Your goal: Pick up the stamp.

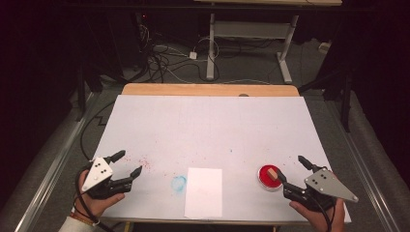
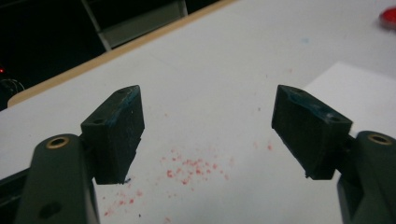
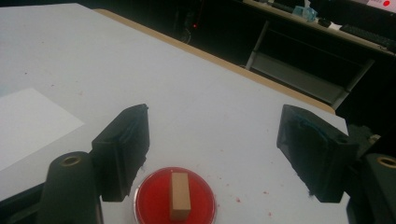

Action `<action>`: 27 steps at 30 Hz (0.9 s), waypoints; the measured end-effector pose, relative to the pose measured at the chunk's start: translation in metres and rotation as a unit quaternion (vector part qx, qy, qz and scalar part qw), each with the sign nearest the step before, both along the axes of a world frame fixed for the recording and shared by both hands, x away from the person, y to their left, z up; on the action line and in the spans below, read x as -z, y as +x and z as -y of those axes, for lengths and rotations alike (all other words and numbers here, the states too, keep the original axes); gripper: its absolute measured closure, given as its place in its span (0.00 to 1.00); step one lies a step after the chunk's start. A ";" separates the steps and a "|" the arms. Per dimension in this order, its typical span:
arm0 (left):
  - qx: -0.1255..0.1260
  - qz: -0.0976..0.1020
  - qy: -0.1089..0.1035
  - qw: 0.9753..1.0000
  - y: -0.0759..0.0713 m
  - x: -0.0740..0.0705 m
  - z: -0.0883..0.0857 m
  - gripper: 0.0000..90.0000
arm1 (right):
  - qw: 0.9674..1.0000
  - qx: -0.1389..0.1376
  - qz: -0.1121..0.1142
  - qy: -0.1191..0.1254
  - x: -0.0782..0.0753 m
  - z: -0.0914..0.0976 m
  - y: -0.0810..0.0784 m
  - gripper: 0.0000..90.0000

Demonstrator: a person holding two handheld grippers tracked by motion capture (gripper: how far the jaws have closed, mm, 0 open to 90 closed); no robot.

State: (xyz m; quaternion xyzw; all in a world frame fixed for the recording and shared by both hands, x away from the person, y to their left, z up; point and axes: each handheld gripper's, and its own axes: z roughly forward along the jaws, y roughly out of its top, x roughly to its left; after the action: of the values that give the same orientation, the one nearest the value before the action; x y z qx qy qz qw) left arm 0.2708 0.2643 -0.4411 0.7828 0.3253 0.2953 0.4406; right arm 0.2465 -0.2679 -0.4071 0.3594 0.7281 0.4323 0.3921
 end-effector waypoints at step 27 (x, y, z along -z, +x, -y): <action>-0.001 -0.065 0.003 0.998 0.017 0.020 0.006 0.21 | 0.969 -0.018 -0.231 -0.087 -0.010 -0.005 0.060 0.45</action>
State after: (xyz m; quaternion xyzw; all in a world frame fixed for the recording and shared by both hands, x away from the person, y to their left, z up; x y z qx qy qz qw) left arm 0.2878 0.2583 -0.4613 0.8016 0.3525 0.2456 0.4159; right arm 0.3070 -0.2632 -0.3975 0.4004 0.8403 0.2796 0.2355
